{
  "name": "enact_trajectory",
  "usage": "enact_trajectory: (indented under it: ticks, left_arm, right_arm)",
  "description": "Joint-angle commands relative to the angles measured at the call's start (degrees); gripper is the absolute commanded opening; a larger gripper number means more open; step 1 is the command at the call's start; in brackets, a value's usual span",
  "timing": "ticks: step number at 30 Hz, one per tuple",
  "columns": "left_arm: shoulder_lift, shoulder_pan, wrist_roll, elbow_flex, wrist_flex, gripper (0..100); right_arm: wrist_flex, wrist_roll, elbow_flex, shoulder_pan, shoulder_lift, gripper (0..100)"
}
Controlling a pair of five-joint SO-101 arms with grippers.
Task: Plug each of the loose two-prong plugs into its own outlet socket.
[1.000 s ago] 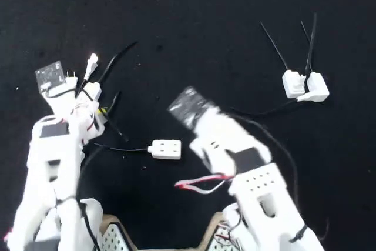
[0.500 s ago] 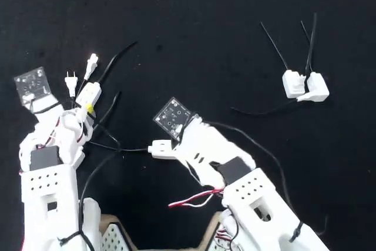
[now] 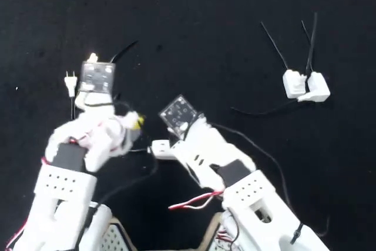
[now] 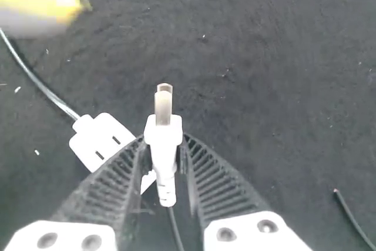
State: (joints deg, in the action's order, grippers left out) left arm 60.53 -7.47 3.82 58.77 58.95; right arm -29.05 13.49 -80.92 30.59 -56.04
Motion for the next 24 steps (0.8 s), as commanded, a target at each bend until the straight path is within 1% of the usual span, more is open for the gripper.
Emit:
enact_trajectory:
  ticks: [1, 6, 15, 17, 22, 24]
  left_arm:
    - [1.0, -5.7, 1.5, 3.0, -4.0, 24]
    - [1.0, -8.4, 1.5, 3.9, -5.1, 24]
    - [1.0, -12.3, 1.5, 3.8, -5.2, 24]
    - [1.1, -11.6, 1.4, 3.1, -6.2, 24]
    - [3.3, -7.1, 1.4, 2.0, -7.2, 24]
    - [5.1, -6.9, 1.5, 2.2, -7.1, 24]
  right_arm:
    - [1.8, -1.1, 0.7, 1.7, 0.0, 1.1]
    - [1.6, -0.8, 0.5, 7.0, 0.0, 1.1]
    - [1.8, -1.1, 0.8, 7.4, 0.0, 1.1]
    - [1.8, -1.1, 0.7, 7.5, 0.0, 1.1]
    - [1.8, -1.1, 0.6, 7.6, 0.0, 1.1]
    - [1.8, -1.1, 0.7, 7.6, 0.0, 1.1]
